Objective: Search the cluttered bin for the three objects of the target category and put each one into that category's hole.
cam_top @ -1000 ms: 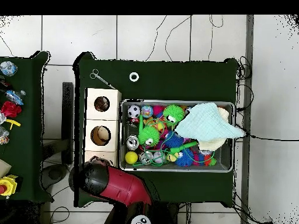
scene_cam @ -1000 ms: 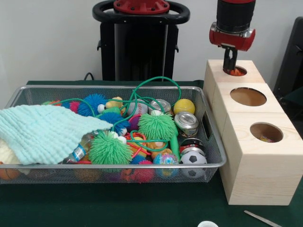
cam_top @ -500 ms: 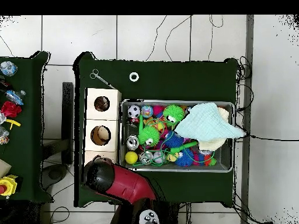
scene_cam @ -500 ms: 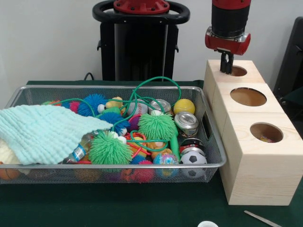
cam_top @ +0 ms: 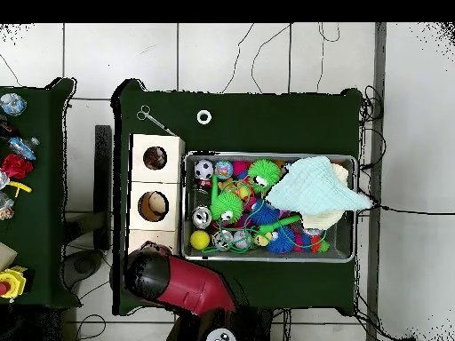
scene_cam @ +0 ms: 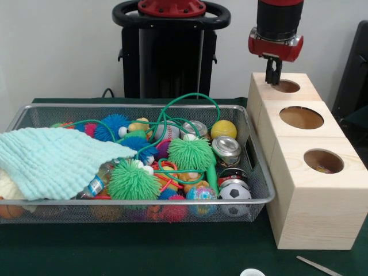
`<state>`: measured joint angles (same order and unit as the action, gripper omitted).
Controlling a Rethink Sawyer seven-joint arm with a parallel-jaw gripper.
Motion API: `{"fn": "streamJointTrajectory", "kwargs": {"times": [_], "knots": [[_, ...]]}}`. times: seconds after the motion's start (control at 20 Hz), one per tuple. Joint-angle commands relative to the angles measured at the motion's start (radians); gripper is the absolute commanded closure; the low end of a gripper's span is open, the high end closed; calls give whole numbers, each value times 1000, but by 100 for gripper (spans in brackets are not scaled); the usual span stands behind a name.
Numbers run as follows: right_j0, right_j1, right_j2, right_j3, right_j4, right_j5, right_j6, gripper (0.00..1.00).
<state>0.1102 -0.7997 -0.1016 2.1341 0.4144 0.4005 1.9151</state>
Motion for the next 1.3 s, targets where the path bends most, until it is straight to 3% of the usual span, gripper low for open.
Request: {"fn": "streamJointTrajectory", "kwargs": {"times": [0.05, 0.15, 0.35, 0.5, 0.8, 1.1, 1.3], "knots": [[-3, -122, -141, -161, -164, 244, 69, 100], [-34, -132, -149, -208, -219, 271, 15, 100], [-147, -119, -118, -259, -312, 231, -83, 100], [-279, -77, -34, -283, -384, 145, -180, 100], [-472, 57, 108, -459, -537, 168, -303, 100], [-534, 144, 198, -679, -634, 303, -333, 100], [-522, 193, 230, -792, -685, 360, -311, 100]]}}
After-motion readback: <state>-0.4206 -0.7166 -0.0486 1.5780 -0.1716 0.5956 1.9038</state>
